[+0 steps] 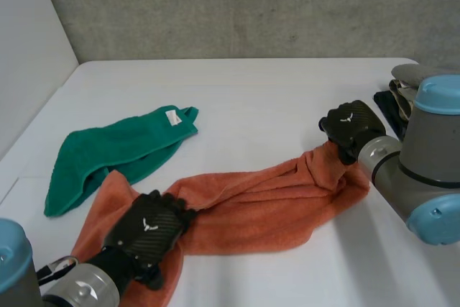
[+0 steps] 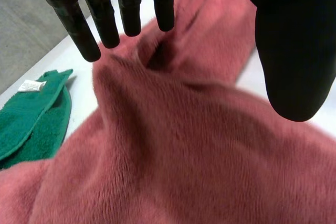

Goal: Fold the laundry.

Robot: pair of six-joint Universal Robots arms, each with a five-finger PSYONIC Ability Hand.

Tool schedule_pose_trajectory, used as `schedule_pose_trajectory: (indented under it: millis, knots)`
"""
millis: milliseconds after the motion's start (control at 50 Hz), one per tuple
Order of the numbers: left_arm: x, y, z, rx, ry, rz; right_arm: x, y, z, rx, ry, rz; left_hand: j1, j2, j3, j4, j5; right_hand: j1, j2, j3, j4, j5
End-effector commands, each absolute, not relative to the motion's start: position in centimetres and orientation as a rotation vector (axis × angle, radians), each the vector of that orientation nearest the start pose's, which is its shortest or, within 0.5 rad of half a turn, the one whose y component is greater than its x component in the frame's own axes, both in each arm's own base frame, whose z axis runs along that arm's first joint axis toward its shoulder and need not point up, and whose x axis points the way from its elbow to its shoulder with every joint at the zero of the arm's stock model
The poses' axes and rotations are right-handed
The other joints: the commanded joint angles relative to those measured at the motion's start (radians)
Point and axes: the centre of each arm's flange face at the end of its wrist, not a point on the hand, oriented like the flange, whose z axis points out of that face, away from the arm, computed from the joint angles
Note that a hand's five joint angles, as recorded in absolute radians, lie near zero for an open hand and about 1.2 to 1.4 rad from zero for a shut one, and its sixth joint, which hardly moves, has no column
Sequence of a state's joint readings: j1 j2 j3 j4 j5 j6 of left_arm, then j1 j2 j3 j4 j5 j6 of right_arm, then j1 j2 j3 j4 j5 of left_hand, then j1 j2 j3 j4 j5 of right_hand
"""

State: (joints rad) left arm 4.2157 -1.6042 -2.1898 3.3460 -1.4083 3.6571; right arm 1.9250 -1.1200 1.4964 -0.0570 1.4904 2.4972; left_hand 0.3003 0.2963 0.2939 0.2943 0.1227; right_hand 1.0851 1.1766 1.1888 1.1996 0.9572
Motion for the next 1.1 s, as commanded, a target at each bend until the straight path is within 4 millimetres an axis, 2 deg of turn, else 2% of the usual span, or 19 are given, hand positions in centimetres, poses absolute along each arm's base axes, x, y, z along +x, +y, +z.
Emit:
schedule_pose_trajectory:
  millis: [20, 120, 160, 240, 280, 320, 340, 400, 420, 460, 560, 680, 740, 840, 880, 940, 1020, 1040, 1100]
  knots:
    - [-22.1, -16.0, 12.1, 1.407, 2.23, -1.648, 25.2, -28.9, 17.6, -1.333, 2.282, -1.873, 0.177, 0.181, 0.183, 0.183, 0.18, 0.311, 0.22, 0.207, 0.197, 0.265]
    - [-21.9, -18.1, 11.3, 1.372, 2.194, -1.675, 24.9, -28.9, 17.4, -1.326, 2.284, -1.88, 0.254, 0.258, 0.26, 0.26, 0.257, 0.311, 0.22, 0.207, 0.197, 0.265]
    - [-22.0, -18.4, 11.0, 1.373, 2.193, -1.688, 24.8, -28.9, 17.3, -1.327, 2.287, -1.877, 0.362, 0.366, 0.368, 0.368, 0.365, 0.311, 0.22, 0.207, 0.197, 0.265]
    - [-22.4, -19.0, 10.9, 1.389, 2.162, -1.737, 24.7, -28.8, 17.2, -1.325, 2.293, -1.873, 1.094, 1.098, 1.1, 1.1, 1.097, 0.311, 0.22, 0.207, 0.197, 0.265]
    - [-22.7, -19.2, 11.5, 1.384, 2.125, -1.781, 24.5, -28.9, 17.7, -1.315, 2.294, -1.891, 1.096, 1.1, 1.102, 1.102, 1.099, 0.311, 0.22, 0.207, 0.197, 0.265]
    - [-23.0, -19.2, 13.2, 1.362, 2.063, -1.858, 24.3, -29.1, 18.3, -1.308, 2.288, -1.911, 1.096, 1.1, 1.102, 1.102, 1.099, 0.311, 0.22, 0.207, 0.197, 0.265]
    - [-23.3, -19.1, 15.2, 1.327, 1.999, -1.947, 24.0, -29.3, 19.0, -1.299, 2.285, -1.938, 1.096, 1.1, 1.102, 1.102, 1.099, 0.311, 0.22, 0.207, 0.197, 0.265]
    - [-23.4, -19.0, 18.3, 1.228, 1.95, -2.086, 23.6, -29.4, 20.8, -1.294, 2.27, -1.989, 1.096, 1.1, 1.102, 1.102, 1.099, 0.311, 0.22, 0.207, 0.197, 0.265]
    - [-23.5, -19.1, 20.6, 1.138, 1.938, -2.195, 23.4, -29.4, 22.0, -1.31, 2.261, -2.012, 1.096, 1.1, 1.102, 1.102, 1.099, 0.311, 0.22, 0.207, 0.197, 0.265]
    - [-23.3, -18.8, 23.4, 1.028, 1.989, -2.298, 23.0, -29.1, 23.8, -1.359, 2.256, -2.021, 1.096, 1.1, 1.102, 1.102, 1.099, 0.311, 0.22, 0.207, 0.197, 0.265]
    - [-22.5, -18.4, 27.1, 0.927, 2.188, -2.325, 21.8, -27.9, 27.0, -1.481, 2.269, -1.984, 1.096, 1.1, 1.102, 1.102, 1.099, 0.311, 0.22, 0.207, 0.197, 0.265]
    - [-21.6, -19.8, 27.3, 0.939, 2.482, -2.145, 21.2, -26.4, 27.2, -1.698, 2.28, -1.807, 1.096, 1.1, 1.102, 1.102, 1.099, 0.311, 0.22, 0.207, 0.197, 0.265]
    - [-21.1, -21.2, 26.1, 0.937, 2.632, -2.001, 21.1, -26.7, 26.1, -1.802, 2.289, -1.732, 1.096, 1.1, 1.102, 1.102, 1.099, 0.311, 0.22, 0.207, 0.197, 0.265]
    - [-20.5, -25.6, 23.0, 0.839, 2.725, -1.821, 22.1, -28.3, 23.5, -1.764, 2.326, -1.743, 1.096, 1.1, 1.102, 1.102, 1.099, 0.311, 0.22, 0.207, 0.197, 0.265]
    - [-21.0, -27.2, 22.1, 0.855, 2.727, -1.786, 22.8, -28.9, 22.7, -1.733, 2.308, -1.786, 1.096, 1.1, 1.102, 1.102, 1.099, 0.311, 0.22, 0.207, 0.197, 0.265]
    - [-22.1, -28.7, 22.0, 0.909, 2.686, -1.816, 24.3, -30.6, 22.1, -1.609, 2.254, -1.953, 1.096, 1.1, 1.102, 1.102, 1.099, 0.311, 0.22, 0.207, 0.197, 0.265]
    - [-24.2, -31.9, 25.0, 0.965, 2.48, -2.062, 25.9, -33.7, 24.5, -1.326, 2.111, -2.324, 1.096, 1.1, 1.102, 1.102, 1.099, 0.311, 0.22, 0.207, 0.197, 0.265]
    - [-24.8, -33.0, 27.2, 0.955, 2.359, -2.199, 26.2, -34.9, 26.5, -1.185, 2.017, -2.496, 1.096, 1.1, 1.102, 1.102, 1.099, 0.311, 0.22, 0.207, 0.197, 0.265]
    - [-25.6, -34.0, 30.7, 0.911, 2.169, -2.404, 26.2, -36.1, 29.6, -0.976, 1.857, -2.707, 1.096, 1.1, 1.102, 1.102, 1.099, 0.311, 0.22, 0.207, 0.197, 0.265]
